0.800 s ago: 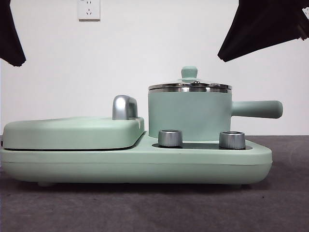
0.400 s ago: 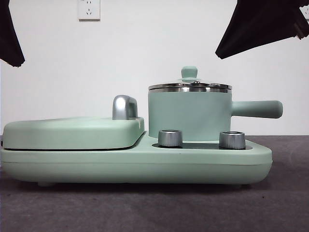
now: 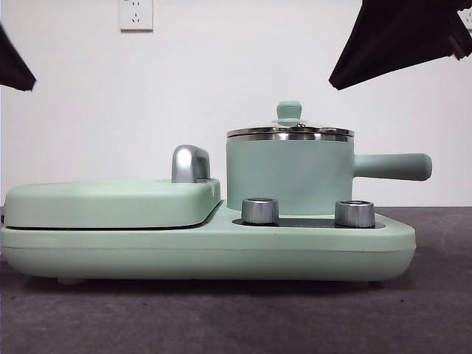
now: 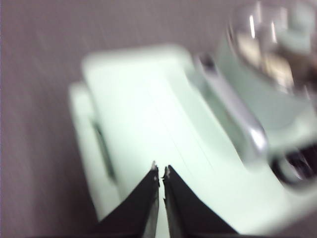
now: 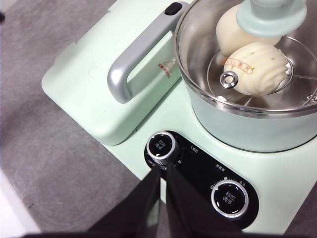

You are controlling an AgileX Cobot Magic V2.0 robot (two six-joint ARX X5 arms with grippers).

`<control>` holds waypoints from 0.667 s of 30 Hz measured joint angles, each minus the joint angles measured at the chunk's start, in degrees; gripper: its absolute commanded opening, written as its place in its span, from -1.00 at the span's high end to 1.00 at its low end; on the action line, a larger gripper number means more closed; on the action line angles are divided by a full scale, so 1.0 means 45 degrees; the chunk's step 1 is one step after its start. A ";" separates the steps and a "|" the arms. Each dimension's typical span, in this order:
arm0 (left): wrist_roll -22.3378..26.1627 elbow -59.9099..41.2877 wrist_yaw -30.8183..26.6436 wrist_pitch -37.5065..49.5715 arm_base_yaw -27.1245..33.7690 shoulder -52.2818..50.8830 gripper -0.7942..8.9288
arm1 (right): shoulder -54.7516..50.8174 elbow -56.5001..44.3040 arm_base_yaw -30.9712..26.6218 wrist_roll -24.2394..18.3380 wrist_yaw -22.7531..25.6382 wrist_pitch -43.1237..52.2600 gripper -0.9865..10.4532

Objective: Put the buns in a small steamer

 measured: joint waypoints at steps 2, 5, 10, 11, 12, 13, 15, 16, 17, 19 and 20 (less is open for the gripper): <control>0.0015 -0.1855 -0.0015 0.2331 0.0690 -0.1511 0.80 | 0.0000 0.0000 -0.0005 0.0000 0.0000 0.0000 0.80; 0.0019 -0.3793 -0.0690 0.3716 0.1569 -0.3701 0.80 | 0.0005 0.0000 0.0000 0.0000 0.0000 0.0000 0.80; 0.0024 -0.5673 -0.2458 0.3162 0.2754 -0.6776 0.80 | 0.0005 0.0000 0.0000 0.0000 -0.0005 0.0000 0.80; 0.0024 -0.5931 -0.2535 0.3079 0.2987 -0.7159 0.80 | 0.0000 0.0000 0.0000 0.0000 0.0000 0.0000 0.80; 0.0024 -0.6120 -0.2540 0.3084 0.3162 -0.7378 0.80 | 0.0000 0.0000 0.0000 0.0000 -0.0005 0.0000 0.80; 0.0024 -0.6334 -0.2545 0.3099 0.3347 -0.7587 0.80 | 0.0000 0.0000 -0.0005 0.0000 0.0000 0.0000 0.80; 0.0024 -0.6547 -0.2565 0.2875 0.3473 -0.7844 0.80 | 0.0000 0.0000 -0.0005 0.0000 0.0000 -0.0005 0.80; 0.0024 -0.6547 -0.2565 0.2778 0.3478 -0.7946 0.80 | 0.0000 0.0000 0.0000 0.0000 0.0000 0.0000 0.80; 0.0024 -0.6547 -0.2560 0.2550 0.3478 -0.8102 0.80 | 0.0000 0.0000 0.0000 0.0000 0.0000 0.0000 0.80; 0.0029 -0.6547 -0.2550 0.2317 0.3483 -0.8189 0.80 | 0.0000 0.0000 -0.0005 0.0000 0.0000 0.0000 0.80; 0.0024 -0.6547 -0.2550 0.2263 0.3487 -0.8179 0.80 | 0.0000 0.0000 0.0000 0.0000 -0.0005 0.0000 0.80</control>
